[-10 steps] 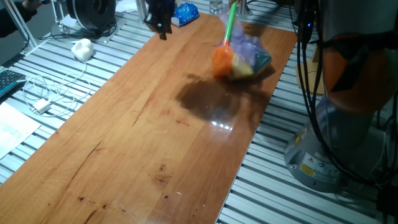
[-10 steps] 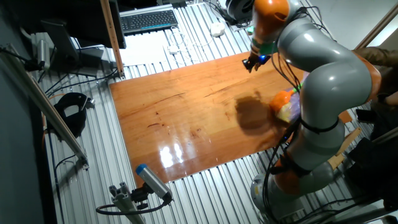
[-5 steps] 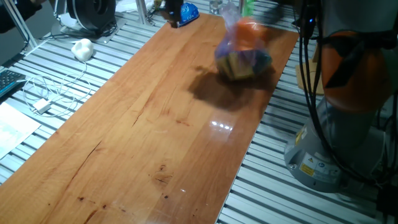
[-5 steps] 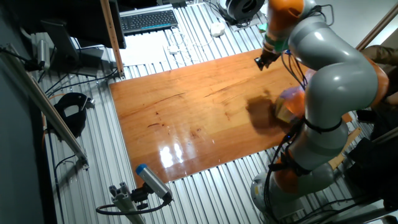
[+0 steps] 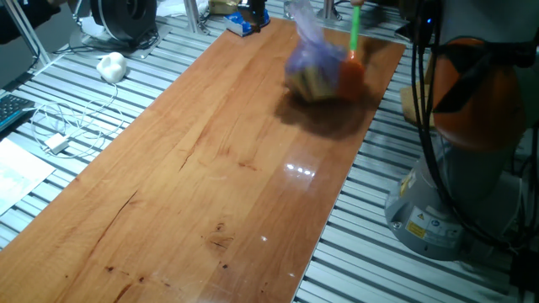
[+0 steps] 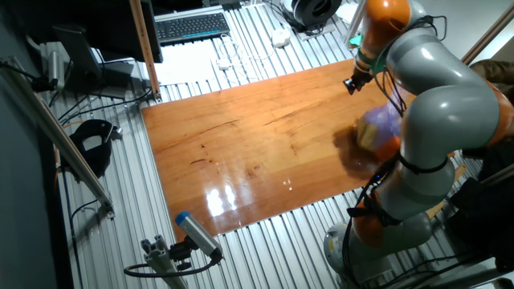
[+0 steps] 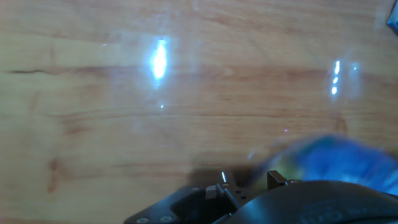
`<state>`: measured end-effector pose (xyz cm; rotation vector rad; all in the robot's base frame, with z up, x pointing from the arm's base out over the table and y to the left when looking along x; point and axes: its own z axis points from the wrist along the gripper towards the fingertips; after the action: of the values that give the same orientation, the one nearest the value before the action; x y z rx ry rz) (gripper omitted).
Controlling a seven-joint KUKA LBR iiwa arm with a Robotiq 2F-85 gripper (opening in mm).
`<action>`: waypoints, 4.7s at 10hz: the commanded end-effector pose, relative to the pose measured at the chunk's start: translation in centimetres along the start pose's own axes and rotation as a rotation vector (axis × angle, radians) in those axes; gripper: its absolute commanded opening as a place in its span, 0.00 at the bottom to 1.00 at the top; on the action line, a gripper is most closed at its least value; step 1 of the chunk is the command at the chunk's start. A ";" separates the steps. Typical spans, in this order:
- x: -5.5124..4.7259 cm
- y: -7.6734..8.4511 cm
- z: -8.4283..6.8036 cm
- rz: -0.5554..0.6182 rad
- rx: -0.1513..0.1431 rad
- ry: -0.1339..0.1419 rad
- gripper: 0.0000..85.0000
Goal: Pick up a bag of things
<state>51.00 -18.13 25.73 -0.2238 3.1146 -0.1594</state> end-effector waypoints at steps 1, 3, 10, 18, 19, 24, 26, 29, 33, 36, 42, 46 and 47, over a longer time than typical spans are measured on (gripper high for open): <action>-0.2 -2.3 1.0 -0.001 -0.006 -0.007 0.40; -2.2 -1.8 2.1 0.004 -0.017 -0.016 0.40; -7.8 5.3 -0.4 0.117 0.012 0.044 0.40; -6.9 2.7 2.1 0.063 0.014 -0.026 0.40; -7.1 1.5 2.6 0.045 0.004 -0.027 0.40; -9.9 4.3 3.3 0.107 0.006 -0.009 0.40; -10.0 8.2 3.3 0.174 0.031 0.006 0.40; -8.3 14.1 3.3 0.272 0.073 0.002 0.40; -6.6 17.6 3.8 0.337 0.068 -0.005 0.40; -5.3 19.4 3.7 0.374 0.066 0.005 0.40; -2.4 21.0 3.3 0.376 0.072 0.013 0.60; -1.6 18.9 4.3 0.355 0.048 -0.042 0.60; -2.0 18.6 4.9 0.351 0.051 -0.056 0.60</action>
<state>50.54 -0.05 18.92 0.3123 3.0240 -0.2217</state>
